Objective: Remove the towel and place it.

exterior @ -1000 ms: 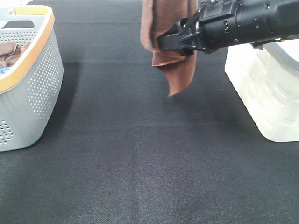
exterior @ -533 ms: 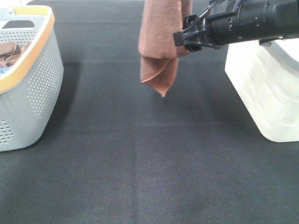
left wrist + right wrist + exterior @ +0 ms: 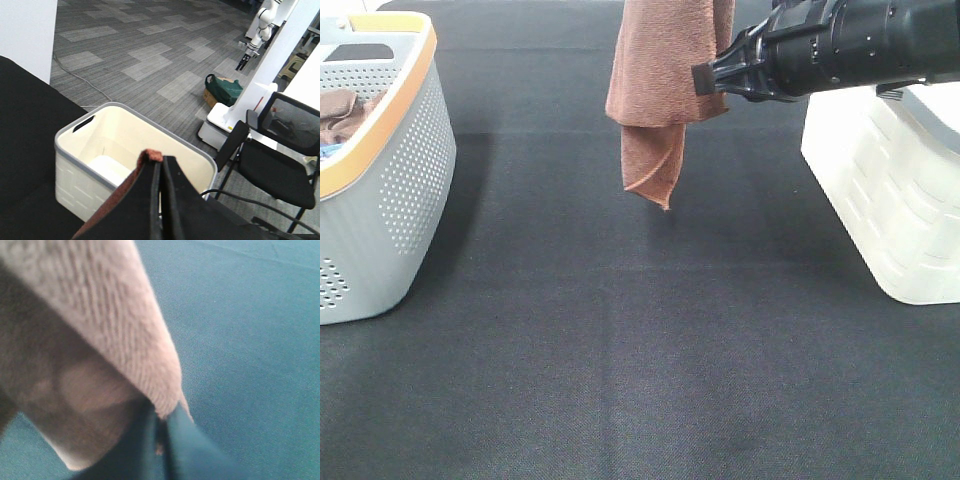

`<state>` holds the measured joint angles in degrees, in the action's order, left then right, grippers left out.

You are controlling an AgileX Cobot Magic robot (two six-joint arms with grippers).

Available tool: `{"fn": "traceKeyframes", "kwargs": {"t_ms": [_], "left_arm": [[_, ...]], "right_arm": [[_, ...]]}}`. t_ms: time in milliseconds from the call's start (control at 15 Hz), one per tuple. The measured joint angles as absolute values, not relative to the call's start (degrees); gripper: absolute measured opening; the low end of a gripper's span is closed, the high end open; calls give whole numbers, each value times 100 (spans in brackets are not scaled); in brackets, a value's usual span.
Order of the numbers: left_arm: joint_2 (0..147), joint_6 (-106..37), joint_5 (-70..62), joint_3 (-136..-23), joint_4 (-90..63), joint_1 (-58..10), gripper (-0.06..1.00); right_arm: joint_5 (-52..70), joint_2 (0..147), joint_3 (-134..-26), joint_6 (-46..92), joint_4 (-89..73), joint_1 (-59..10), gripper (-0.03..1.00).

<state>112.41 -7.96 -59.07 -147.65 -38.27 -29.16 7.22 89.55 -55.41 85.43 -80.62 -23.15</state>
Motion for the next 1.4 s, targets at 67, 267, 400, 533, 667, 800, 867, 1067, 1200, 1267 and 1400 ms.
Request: {"fn": "traceKeyframes", "kwargs": {"t_ms": [67, 267, 400, 533, 667, 800, 867, 1067, 1200, 1267, 1400], "left_arm": [[11236, -796, -5982, -14765, -3610, -2916, 0], [11236, -699, -6383, -14765, -2452, -2916, 0], [11236, -521, -6434, -14765, -1782, -2899, 0], [11236, -372, -6463, -14765, -1501, -2893, 0], [11236, -321, -6457, -14765, -1558, -2893, 0], [11230, -321, -6457, -14765, -1593, -2893, 0], [11230, -321, -6457, -14765, -1593, -2893, 0], [11230, -315, -6457, -14765, -900, -2893, 0], [11230, -120, -6457, -14765, 0, -2893, 0], [11264, 46, -6457, -14765, 693, -2893, 0], [11465, 195, -6366, -14765, 1455, -2893, 0]], "right_arm": [[682, 8955, -5541, 8445, -8056, -2315, 0], [521, 8663, -5541, 8319, -7998, -2315, 0], [516, 8474, -5541, 8314, -7976, -2315, 0], [516, 8371, -5541, 8314, -7844, -2315, 0], [642, 8354, -5541, 8308, -7718, -2315, 0], [693, 8354, -5541, 8308, -7655, -2315, 0], [693, 8354, -5541, 8308, -7655, -2315, 0], [115, 8279, -5541, 8308, -7500, -2315, 0], [-292, 8228, -5689, 8308, -7437, -2315, 0], [-573, 8268, -5970, 8377, -7420, -2315, 0], [-888, 8560, -6480, 8680, -7420, -2315, 0]]}}
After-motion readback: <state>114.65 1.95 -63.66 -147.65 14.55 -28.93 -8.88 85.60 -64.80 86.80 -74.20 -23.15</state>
